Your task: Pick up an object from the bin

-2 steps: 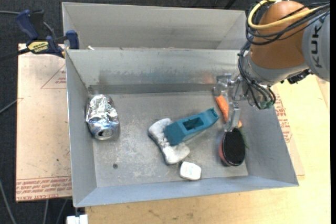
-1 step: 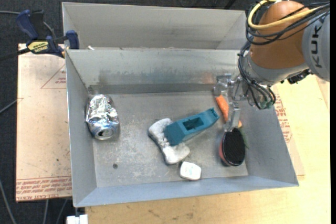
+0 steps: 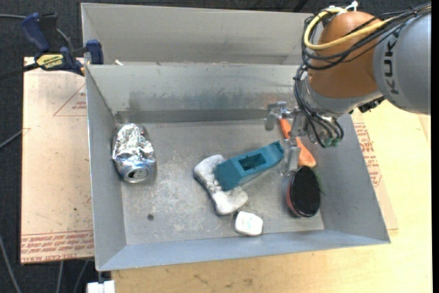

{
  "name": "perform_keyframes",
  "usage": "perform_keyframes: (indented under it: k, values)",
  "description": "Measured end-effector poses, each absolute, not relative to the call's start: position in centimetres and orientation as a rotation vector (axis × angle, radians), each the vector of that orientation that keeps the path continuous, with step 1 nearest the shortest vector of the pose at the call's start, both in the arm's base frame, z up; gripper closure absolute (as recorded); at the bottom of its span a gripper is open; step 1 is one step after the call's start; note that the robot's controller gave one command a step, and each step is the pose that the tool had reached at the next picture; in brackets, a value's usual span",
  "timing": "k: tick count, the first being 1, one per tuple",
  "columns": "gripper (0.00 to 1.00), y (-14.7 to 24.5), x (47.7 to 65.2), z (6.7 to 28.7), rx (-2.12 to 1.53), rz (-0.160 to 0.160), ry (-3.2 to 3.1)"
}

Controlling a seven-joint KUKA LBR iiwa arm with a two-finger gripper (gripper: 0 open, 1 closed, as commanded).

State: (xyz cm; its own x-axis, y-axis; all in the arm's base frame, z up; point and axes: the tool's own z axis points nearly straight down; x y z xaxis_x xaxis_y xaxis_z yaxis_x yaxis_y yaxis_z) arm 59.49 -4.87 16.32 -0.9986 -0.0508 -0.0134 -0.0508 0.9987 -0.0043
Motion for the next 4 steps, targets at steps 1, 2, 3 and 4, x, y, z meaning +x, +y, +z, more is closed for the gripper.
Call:
perform_keyframes:
  k: [1,2,3,4]
  values:
    - [0.0,-2.8,59.6,11.0,-0.013,0.0,3.133]
    - [1.0,-2.4,60.2,7.4,-0.108,-0.004,3.132]
    - [1.0,-2.4,60.2,7.4,-0.108,-0.004,3.132]
    - [1.0,-2.0,60.1,20.4,-0.141,-0.004,3.132]
